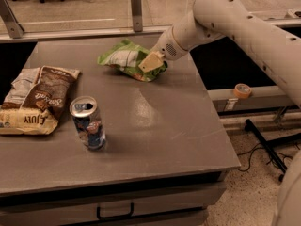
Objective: Pick green rice chip bag
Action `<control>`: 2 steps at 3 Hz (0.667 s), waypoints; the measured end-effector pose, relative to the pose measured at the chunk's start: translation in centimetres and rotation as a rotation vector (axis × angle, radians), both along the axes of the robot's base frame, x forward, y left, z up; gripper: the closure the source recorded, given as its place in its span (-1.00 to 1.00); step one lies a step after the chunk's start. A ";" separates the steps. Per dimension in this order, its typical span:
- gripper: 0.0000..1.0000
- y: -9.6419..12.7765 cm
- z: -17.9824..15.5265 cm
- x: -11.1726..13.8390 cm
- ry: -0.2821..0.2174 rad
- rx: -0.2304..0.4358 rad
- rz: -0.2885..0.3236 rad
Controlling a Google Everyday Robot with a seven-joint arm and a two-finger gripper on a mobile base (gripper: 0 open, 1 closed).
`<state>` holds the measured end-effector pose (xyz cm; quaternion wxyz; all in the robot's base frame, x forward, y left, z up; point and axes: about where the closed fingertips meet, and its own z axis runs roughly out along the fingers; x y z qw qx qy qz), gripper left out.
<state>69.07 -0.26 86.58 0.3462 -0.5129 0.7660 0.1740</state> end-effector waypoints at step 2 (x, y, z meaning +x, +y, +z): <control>1.00 0.5 5.1 -4.8 -0.156 -0.042 0.219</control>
Offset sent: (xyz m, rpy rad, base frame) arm -0.0931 -0.0001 0.1018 -0.0635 -0.2889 0.3892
